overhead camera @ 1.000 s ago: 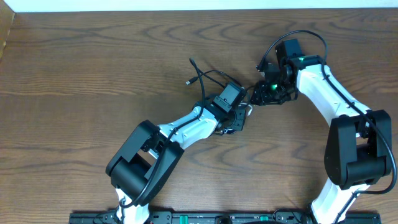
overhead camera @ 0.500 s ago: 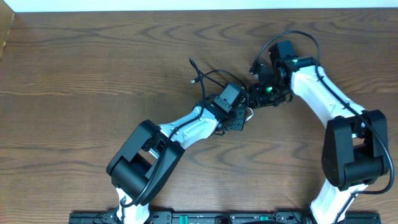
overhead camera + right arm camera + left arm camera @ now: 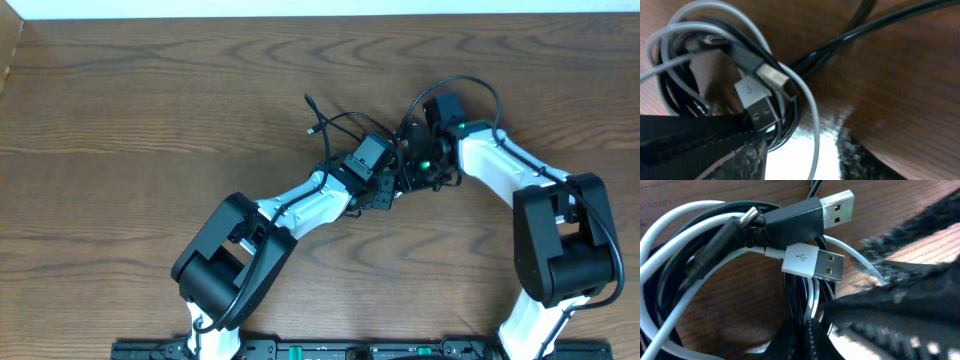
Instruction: Untangle cables
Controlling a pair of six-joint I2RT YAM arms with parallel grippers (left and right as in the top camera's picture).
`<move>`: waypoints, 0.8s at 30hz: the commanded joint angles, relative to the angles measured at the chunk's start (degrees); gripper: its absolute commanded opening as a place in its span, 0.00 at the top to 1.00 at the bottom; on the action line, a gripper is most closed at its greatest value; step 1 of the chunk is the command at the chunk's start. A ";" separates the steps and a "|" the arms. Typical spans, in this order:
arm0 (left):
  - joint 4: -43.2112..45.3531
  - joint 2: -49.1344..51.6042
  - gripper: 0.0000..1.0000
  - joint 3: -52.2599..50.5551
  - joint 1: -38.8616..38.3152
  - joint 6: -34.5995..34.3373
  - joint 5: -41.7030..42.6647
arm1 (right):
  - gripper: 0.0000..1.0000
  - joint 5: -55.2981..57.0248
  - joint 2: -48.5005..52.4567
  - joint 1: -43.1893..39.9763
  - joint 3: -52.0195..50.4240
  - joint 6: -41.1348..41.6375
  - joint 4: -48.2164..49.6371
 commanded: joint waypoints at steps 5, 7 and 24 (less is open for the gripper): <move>-0.17 0.28 0.92 -0.26 0.00 0.24 0.09 | 0.58 3.58 0.46 1.29 -3.43 0.81 3.58; -0.20 -0.98 0.92 -0.22 0.00 0.39 0.26 | 0.58 8.98 0.48 1.42 -3.56 0.83 3.58; -1.09 -4.74 0.92 -0.24 -0.02 0.35 -3.76 | 0.51 19.58 2.32 4.39 -3.98 1.68 4.57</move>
